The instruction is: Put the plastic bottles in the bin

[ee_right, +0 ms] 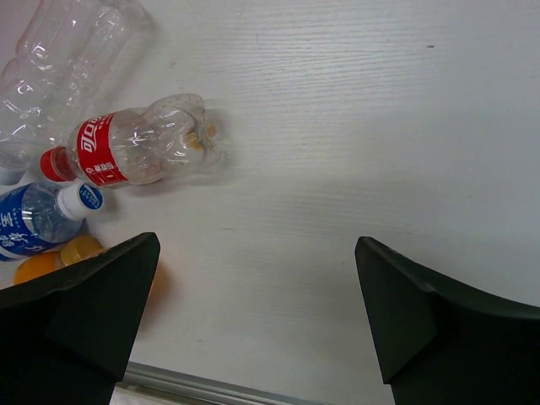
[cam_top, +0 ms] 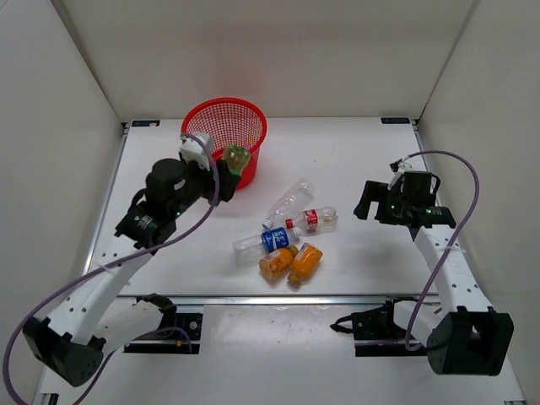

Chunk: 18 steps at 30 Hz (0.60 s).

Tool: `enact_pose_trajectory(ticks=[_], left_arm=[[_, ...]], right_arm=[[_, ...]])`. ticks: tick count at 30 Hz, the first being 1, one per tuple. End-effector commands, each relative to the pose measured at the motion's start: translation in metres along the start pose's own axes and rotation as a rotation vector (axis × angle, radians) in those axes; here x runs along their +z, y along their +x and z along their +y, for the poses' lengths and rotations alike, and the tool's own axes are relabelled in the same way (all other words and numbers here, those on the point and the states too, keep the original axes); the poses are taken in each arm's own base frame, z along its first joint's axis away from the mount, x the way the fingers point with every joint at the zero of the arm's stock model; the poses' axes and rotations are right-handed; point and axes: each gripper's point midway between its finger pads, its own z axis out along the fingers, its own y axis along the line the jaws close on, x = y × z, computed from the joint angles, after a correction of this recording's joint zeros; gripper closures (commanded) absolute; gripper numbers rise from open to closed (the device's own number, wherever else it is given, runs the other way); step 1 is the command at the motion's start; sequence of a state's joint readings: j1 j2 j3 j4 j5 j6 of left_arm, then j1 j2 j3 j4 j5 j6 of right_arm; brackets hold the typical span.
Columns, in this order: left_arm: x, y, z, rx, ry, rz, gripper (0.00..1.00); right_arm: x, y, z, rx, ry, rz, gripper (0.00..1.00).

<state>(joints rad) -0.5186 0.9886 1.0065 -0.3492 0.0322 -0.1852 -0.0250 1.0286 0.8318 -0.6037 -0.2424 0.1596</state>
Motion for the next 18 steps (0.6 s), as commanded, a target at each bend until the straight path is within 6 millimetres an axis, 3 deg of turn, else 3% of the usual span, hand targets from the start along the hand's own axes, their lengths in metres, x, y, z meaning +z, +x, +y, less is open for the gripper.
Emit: enact_pose_trajectory(ticks=[1, 3, 4, 6, 7, 8, 10, 11, 14, 16, 18], left_arm=[[-0.003, -0.075, 0.010, -0.029, -0.065, -0.233, 0.61], [0.019, -0.102, 0.032, -0.031, -0.155, -0.329, 0.59], [0.020, -0.123, 0.042, -0.041, -0.216, -0.390, 0.60], [0.055, -0.130, 0.067, -0.047, -0.320, -0.410, 0.61], [0.056, -0.148, 0.081, -0.076, -0.367, -0.453, 0.58], [0.072, -0.153, 0.093, -0.082, -0.394, -0.456, 0.58], [0.104, -0.146, 0.107, -0.094, -0.403, -0.431, 0.54], [0.105, -0.152, 0.118, -0.104, -0.423, -0.453, 0.52], [0.125, -0.137, 0.134, -0.132, -0.452, -0.406, 0.41], [0.130, -0.130, 0.133, -0.143, -0.429, -0.383, 0.16], [0.123, -0.130, 0.127, -0.144, -0.410, -0.395, 0.02]], right_arm=[[0.006, -0.030, 0.019, -0.031, -0.040, -0.072, 0.01], [0.012, -0.034, 0.033, -0.049, -0.062, -0.063, 0.01], [0.020, -0.029, 0.038, -0.053, -0.054, -0.042, 0.01], [0.027, -0.039, 0.052, -0.077, -0.056, -0.053, 0.01], [0.034, -0.036, 0.058, -0.070, -0.055, -0.039, 0.01], [0.037, -0.041, 0.068, -0.080, -0.070, -0.053, 0.01], [0.051, -0.044, 0.075, -0.047, -0.061, -0.053, 0.01], [0.056, -0.049, 0.080, -0.034, -0.054, -0.071, 0.01], [0.072, -0.061, 0.093, -0.006, -0.056, -0.105, 0.01], [0.080, -0.069, 0.102, 0.031, -0.069, -0.118, 0.01], [0.091, -0.074, 0.113, 0.045, -0.086, -0.137, 0.01]])
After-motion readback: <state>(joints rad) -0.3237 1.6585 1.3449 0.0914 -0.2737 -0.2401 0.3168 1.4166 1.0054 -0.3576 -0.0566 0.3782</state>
